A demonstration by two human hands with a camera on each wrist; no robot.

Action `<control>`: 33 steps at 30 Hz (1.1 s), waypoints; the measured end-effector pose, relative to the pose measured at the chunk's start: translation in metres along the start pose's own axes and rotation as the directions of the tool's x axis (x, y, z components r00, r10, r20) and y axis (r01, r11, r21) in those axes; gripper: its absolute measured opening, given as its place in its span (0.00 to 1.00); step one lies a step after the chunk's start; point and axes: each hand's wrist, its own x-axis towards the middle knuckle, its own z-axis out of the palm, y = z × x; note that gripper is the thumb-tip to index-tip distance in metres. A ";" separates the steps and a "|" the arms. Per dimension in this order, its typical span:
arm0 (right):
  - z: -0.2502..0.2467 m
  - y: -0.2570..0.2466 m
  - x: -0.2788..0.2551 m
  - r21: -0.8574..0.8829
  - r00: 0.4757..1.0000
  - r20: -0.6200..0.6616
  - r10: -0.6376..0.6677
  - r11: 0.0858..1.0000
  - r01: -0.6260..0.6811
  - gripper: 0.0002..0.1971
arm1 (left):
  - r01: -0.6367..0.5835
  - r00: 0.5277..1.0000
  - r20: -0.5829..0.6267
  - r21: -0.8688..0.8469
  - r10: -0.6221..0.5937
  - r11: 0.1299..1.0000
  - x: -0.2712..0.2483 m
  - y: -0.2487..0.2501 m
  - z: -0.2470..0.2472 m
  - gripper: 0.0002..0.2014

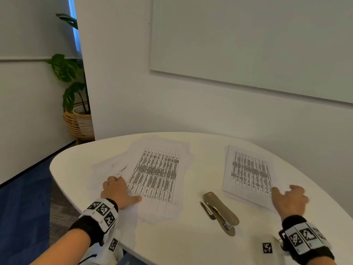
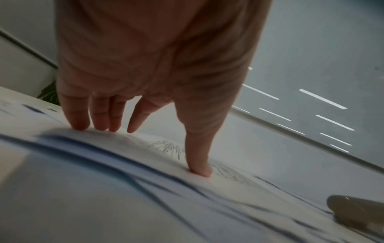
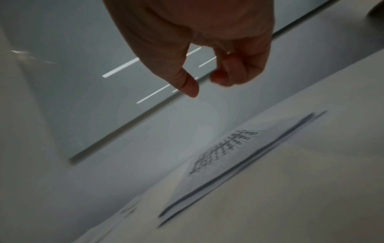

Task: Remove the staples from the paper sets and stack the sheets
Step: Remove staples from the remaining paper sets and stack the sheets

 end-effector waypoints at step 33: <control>0.045 -0.010 -0.085 -0.368 0.756 0.580 -0.303 0.730 0.575 0.05 | -0.370 0.752 0.407 -0.389 0.518 0.843 -0.124 0.008 -0.009 0.26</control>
